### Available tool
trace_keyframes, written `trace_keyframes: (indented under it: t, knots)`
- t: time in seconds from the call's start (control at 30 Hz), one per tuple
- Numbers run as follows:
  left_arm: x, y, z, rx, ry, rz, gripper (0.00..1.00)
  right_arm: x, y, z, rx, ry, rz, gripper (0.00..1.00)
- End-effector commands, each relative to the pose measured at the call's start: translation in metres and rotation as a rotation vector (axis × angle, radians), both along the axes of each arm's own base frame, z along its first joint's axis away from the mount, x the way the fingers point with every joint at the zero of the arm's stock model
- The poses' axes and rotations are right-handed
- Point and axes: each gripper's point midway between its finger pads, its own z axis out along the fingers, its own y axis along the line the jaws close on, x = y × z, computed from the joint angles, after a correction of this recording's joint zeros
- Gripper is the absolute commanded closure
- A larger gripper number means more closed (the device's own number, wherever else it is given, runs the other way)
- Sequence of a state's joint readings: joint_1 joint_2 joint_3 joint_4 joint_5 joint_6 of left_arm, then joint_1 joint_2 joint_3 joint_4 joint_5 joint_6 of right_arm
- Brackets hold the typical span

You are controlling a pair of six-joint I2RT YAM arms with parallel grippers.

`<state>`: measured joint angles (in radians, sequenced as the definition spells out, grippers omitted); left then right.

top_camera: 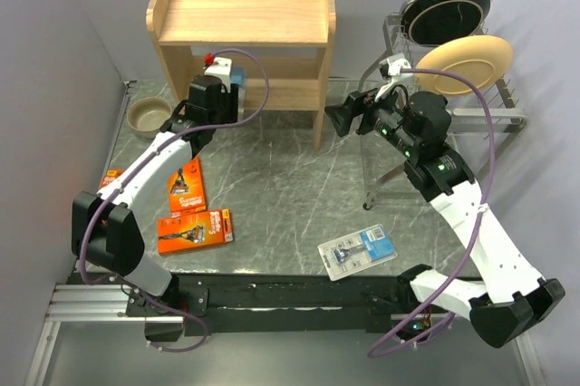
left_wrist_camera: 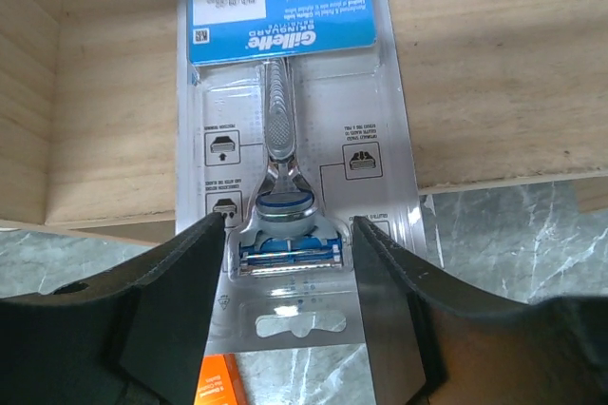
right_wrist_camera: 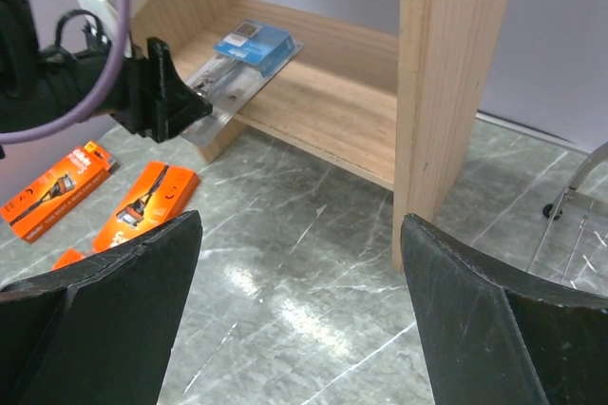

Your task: Place and organize the shaving razors onto the shelf

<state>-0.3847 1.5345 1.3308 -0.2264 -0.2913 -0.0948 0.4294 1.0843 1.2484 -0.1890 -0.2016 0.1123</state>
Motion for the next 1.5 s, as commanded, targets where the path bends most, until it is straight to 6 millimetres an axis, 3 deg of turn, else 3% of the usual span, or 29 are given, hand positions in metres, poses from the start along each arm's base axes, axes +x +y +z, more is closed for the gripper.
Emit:
trace_keyframes:
  t: [0.0,0.37,1.0,1.3,1.47]
  knots:
    - [0.015,0.003,0.025,-0.029,-0.081,0.031,0.40,-0.006,-0.007,0.017,0.009,-0.064,-0.014,0.08]
    - [0.033,0.011,0.024,-0.004,-0.087,0.064,0.55,-0.008,-0.008,0.012,0.020,-0.056,-0.014,0.08]
    - [0.044,0.069,0.020,0.113,-0.108,0.174,0.57,-0.014,-0.013,0.002,0.028,-0.040,-0.016,0.08]
    - [0.043,0.076,0.022,0.174,-0.147,0.168,0.59,-0.014,-0.013,0.002,0.029,-0.039,-0.015,0.08]
    - [0.046,0.076,0.026,0.187,-0.161,0.151,0.51,-0.015,-0.014,0.001,0.030,-0.038,-0.015,0.08]
